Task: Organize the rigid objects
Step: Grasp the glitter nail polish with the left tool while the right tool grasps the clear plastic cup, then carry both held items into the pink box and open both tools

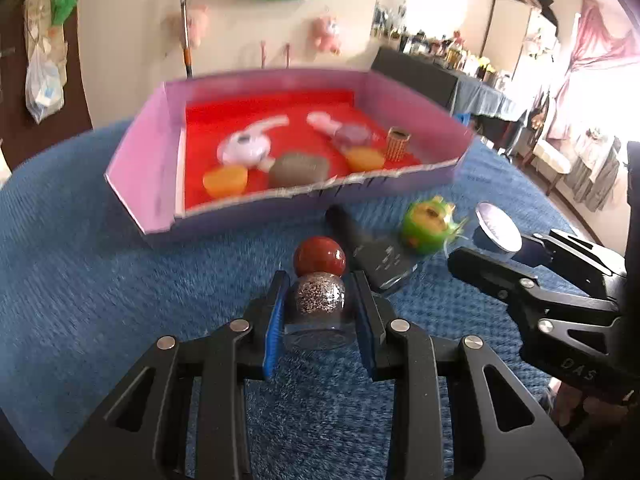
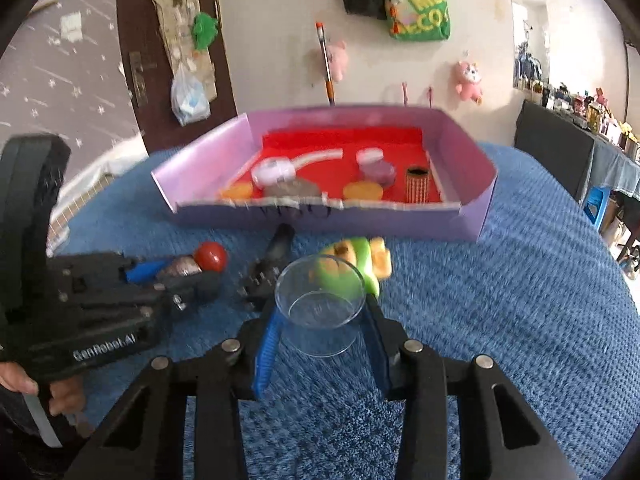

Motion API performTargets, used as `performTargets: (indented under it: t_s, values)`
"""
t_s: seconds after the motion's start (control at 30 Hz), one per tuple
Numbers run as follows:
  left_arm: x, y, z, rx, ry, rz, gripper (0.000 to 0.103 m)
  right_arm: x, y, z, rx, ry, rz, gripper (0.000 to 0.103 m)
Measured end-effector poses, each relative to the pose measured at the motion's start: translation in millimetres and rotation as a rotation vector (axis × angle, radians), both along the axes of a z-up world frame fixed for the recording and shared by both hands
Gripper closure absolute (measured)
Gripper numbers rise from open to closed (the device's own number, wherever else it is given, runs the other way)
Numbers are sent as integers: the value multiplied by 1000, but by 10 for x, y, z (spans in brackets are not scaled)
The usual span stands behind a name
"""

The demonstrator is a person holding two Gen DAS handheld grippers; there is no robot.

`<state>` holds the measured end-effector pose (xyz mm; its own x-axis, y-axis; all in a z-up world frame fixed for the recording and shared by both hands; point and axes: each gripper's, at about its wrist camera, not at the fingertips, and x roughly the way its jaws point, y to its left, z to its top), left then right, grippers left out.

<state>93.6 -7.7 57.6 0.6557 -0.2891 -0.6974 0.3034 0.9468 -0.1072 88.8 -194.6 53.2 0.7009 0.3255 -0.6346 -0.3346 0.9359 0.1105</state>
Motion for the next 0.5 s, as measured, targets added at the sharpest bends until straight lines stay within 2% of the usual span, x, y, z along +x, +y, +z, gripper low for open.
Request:
performTargets:
  t_s: [0.17,0.5]
  values:
    - [-70,-45,133,-9,-38,-27,74,-78,24,158,2,-58,9,61]
    - [-75,-62,206,-23,-46,-35,74,-73,31,174,2,-58,15,61]
